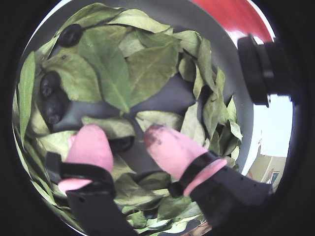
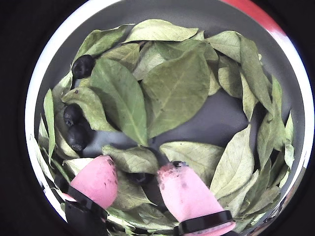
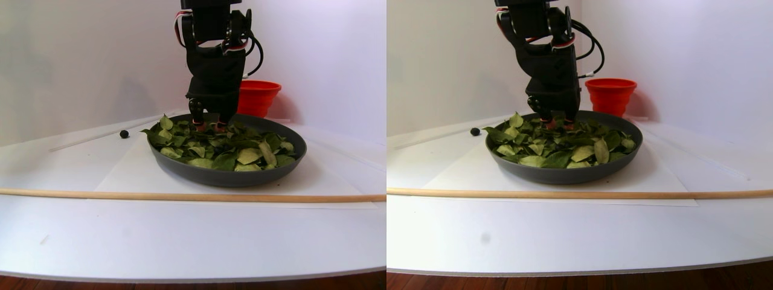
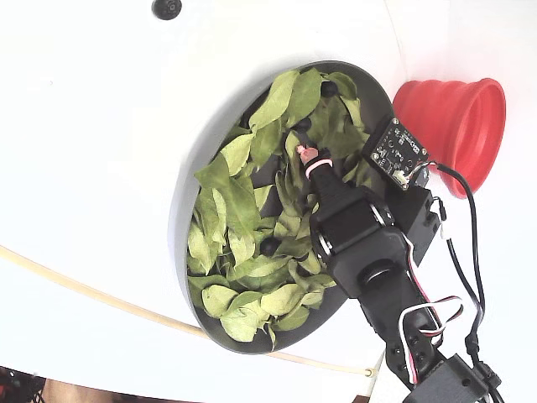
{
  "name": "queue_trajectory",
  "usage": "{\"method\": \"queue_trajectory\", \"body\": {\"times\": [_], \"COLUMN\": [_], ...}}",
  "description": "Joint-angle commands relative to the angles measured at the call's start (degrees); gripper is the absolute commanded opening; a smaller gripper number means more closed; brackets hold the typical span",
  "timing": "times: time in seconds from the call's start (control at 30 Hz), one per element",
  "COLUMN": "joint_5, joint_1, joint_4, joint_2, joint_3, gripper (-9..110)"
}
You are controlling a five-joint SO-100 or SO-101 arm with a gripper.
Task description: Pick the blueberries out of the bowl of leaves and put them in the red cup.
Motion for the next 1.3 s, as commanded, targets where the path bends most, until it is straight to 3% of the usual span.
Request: {"method": "queue_trajectory", "body": {"times": [0.0, 1.27], "joint_5": [0.4, 4.0], "joint_1": [0.4, -0.3], "joint_4": [-1.4, -2.5], "joint_2": [1.1, -2.1], "joint_3": [-2.6, -6.2], "gripper": [16, 17]}}
